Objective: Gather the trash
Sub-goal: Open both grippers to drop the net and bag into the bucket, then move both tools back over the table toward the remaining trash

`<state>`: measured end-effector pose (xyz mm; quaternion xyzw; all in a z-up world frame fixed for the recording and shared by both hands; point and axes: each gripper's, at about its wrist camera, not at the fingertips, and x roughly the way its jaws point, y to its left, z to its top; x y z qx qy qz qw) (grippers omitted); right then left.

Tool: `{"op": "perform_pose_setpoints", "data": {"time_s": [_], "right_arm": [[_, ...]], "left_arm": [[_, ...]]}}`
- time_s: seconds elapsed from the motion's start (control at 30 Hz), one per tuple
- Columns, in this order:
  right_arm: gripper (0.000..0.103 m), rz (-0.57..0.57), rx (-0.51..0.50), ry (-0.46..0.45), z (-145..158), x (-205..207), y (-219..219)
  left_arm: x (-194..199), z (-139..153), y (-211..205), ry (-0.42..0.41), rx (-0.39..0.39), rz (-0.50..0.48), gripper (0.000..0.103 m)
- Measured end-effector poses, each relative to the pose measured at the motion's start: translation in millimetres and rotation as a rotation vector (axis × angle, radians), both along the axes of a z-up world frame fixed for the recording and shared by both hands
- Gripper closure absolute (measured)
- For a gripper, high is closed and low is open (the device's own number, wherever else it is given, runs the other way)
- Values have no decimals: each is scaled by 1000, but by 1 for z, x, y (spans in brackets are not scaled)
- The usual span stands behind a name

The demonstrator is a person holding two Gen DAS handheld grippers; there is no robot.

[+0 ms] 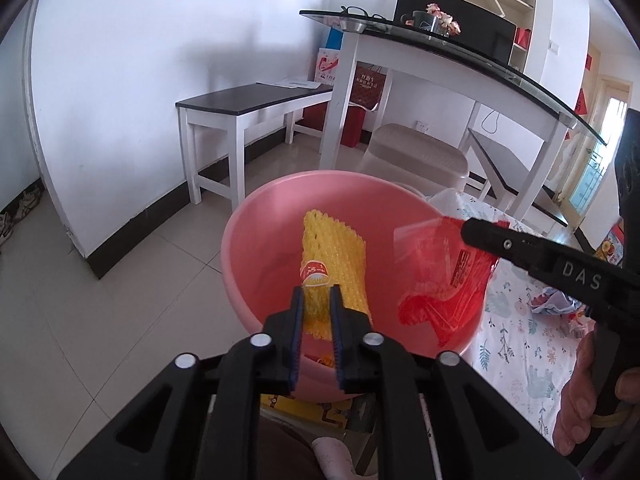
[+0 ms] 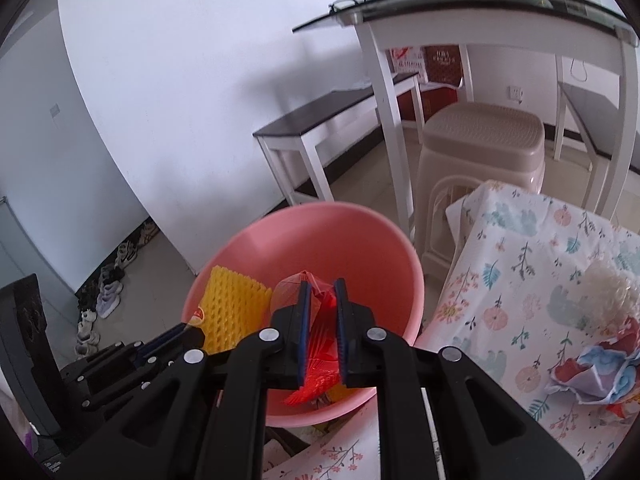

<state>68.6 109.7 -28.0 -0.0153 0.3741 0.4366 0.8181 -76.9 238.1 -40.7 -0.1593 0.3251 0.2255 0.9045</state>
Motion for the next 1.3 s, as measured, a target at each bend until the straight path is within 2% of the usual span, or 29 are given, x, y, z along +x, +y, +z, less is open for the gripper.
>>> {"op": "perform_pose_setpoints", "data": {"time_s": [0.07, 0.1, 0.17, 0.73, 0.97, 1.3], "right_arm": [[88, 1, -4, 15, -2, 1, -1], [86, 0, -3, 16, -1, 1, -1], [79, 1, 1, 14, 0, -1, -2], [78, -28, 15, -42, 22, -17, -35], [78, -56, 1, -63, 28, -29, -67], [78, -138, -10, -28, 25, -36, -132]], "left_arm": [[0, 1, 0, 0, -2, 6, 82], [0, 2, 0, -2, -4, 11, 76], [-1, 3, 1, -8, -5, 18, 73], [-16, 23, -14, -58, 3, -3, 72], [-15, 35, -38, -78, 27, -69, 72], [-6, 48, -83, -113, 29, -174, 72]]}}
